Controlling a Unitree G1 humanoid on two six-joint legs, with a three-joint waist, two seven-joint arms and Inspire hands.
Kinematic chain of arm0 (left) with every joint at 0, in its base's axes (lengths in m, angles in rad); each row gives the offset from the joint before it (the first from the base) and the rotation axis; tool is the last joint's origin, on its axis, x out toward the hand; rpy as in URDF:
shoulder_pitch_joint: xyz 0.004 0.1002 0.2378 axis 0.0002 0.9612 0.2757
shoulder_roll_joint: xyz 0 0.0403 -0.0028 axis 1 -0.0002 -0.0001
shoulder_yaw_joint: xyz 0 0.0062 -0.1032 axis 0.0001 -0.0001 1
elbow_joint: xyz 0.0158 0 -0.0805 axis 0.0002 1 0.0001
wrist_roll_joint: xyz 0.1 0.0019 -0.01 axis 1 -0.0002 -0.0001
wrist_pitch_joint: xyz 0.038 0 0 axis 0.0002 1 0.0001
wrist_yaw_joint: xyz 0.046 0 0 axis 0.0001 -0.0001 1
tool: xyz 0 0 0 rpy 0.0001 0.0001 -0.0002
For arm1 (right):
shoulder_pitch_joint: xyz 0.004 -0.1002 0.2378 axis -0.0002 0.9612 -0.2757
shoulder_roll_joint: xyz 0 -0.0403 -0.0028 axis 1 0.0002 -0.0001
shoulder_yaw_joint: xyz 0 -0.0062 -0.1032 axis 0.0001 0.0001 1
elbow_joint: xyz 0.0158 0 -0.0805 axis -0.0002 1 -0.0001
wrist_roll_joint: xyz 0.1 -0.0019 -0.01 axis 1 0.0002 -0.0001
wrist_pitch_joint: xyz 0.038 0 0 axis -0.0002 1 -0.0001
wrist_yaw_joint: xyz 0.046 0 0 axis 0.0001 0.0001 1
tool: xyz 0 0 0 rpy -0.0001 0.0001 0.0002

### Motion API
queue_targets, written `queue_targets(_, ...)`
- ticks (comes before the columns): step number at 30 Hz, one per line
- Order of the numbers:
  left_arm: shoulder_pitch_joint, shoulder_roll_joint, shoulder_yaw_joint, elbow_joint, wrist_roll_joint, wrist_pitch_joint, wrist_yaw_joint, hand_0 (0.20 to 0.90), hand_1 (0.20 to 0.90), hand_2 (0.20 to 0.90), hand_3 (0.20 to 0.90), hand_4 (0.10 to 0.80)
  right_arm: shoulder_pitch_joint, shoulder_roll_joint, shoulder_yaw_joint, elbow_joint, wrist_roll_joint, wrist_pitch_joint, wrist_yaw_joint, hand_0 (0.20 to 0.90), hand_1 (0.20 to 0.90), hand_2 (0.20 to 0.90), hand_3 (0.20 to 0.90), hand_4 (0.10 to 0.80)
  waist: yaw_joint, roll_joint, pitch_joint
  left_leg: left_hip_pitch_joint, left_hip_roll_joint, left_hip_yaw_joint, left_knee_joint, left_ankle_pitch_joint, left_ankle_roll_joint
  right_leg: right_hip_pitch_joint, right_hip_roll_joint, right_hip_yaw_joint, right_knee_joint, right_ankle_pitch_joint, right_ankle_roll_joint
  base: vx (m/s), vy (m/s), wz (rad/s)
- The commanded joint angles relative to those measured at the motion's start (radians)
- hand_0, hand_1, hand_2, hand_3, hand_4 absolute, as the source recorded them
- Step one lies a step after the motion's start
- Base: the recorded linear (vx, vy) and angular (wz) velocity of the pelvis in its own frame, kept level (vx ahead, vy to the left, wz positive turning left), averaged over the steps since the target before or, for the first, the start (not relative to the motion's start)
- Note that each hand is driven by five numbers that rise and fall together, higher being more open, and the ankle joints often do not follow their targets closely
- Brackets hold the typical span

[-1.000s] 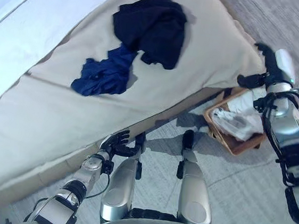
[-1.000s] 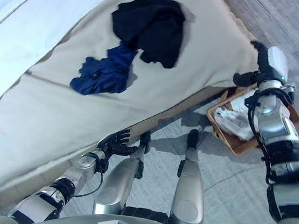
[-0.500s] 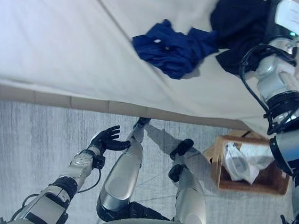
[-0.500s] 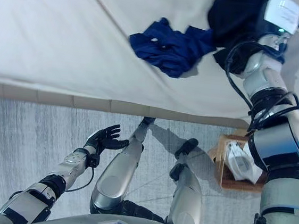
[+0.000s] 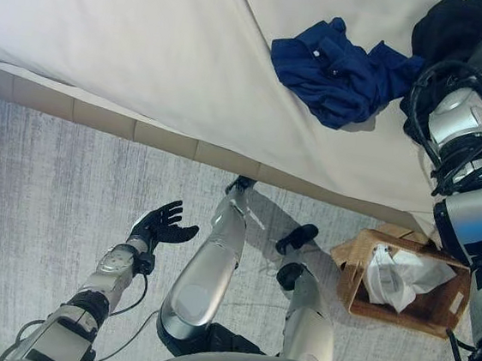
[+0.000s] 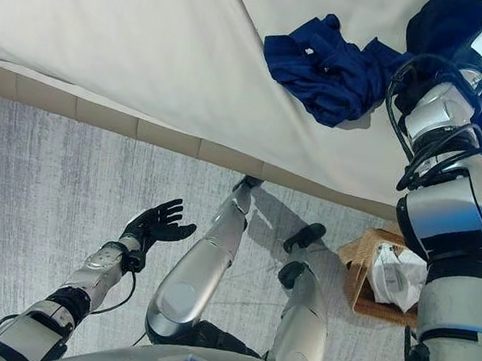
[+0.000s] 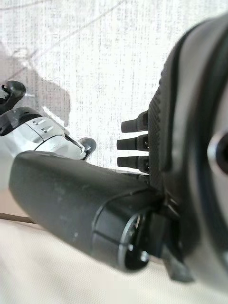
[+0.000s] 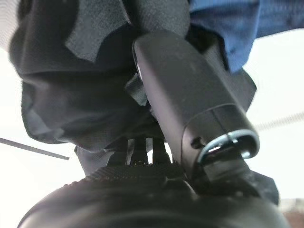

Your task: Pick up the clothes from the bed and place them into the basket

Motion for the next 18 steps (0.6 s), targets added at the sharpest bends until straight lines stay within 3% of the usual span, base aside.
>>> queue_targets(1,0.147,0.06,0.024,-0.003,-0.034,-0.033,-0.022,0.9,0.9,0.9,0.9,0.8,-0.05,-0.058,0.107,0.004,0.076,0.007,0.133,0.3,0.3,0.3,0.2,0.1,0.028,-0.037,-0.033,-0.035,-0.03,0.051,0.032,-0.07,0.099,-0.044,0.003,0.002,0.1,0.008,0.026,0.041,-0.051,-0.02)
queue_targets(3,0.157,0.066,0.032,-0.004,-0.03,-0.038,-0.025,0.9,0.9,0.9,0.9,0.8,-0.051,-0.059,0.1,-0.001,0.124,-0.016,0.123,0.3,0.3,0.3,0.2,0.1,0.026,-0.042,-0.033,-0.046,-0.027,0.048,0.037,-0.073,0.095,-0.054,0.008,0.003,0.094,0.013,0.026,0.024,-0.101,0.01)
queue_targets(7,0.174,0.079,0.051,0.007,-0.018,-0.05,-0.021,0.9,0.9,0.9,0.9,0.8,-0.044,-0.061,0.061,-0.05,0.242,-0.178,-0.127,0.3,0.3,0.3,0.2,0.1,0.006,-0.069,-0.033,-0.039,-0.017,0.052,0.067,-0.107,0.09,-0.043,0.03,0.013,0.059,0.039,0.029,-0.002,-0.126,-0.02)
queue_targets(11,0.169,0.064,0.067,0.031,-0.017,-0.06,0.009,0.9,0.9,0.9,0.9,0.8,-0.017,-0.052,-0.091,-0.178,0.384,-0.433,-0.432,0.3,0.3,0.3,0.2,0.1,-0.03,-0.092,-0.033,0.02,0.001,0.091,0.098,-0.158,0.095,0.019,0.05,0.051,0.042,0.036,0.026,-0.038,-0.067,-0.29)
queue_targets(13,0.164,0.061,0.079,0.026,-0.006,-0.041,0.033,0.9,0.9,0.9,0.9,0.8,0.028,-0.065,-0.171,-0.31,0.388,-0.487,-0.503,0.3,0.3,0.3,0.2,0.1,-0.048,-0.105,-0.033,0.066,0.01,0.117,0.11,-0.183,0.098,0.064,0.06,0.076,0.035,0.027,0.023,-0.059,-0.082,-0.5)
queue_targets(14,0.158,0.062,0.081,0.024,-0.004,-0.034,0.039,0.9,0.9,0.9,0.9,0.8,0.033,-0.073,-0.188,-0.347,0.375,-0.481,-0.514,0.3,0.3,0.3,0.2,0.1,-0.056,-0.112,-0.033,0.056,0.004,0.125,0.108,-0.152,0.099,0.06,0.054,0.07,0.025,0.051,0.014,-0.088,-0.07,-0.42)
queue_targets(18,0.134,0.058,0.071,0.036,0.052,0.005,0.075,0.9,0.9,0.9,0.9,0.8,0.063,-0.129,-0.248,-0.534,0.298,-0.47,-0.558,0.3,0.3,0.3,0.2,0.1,-0.094,-0.12,-0.033,0.197,0.018,0.172,0.099,-0.186,0.096,0.184,0.068,0.119,0.003,0.028,0.003,0.007,-0.115,-0.28)
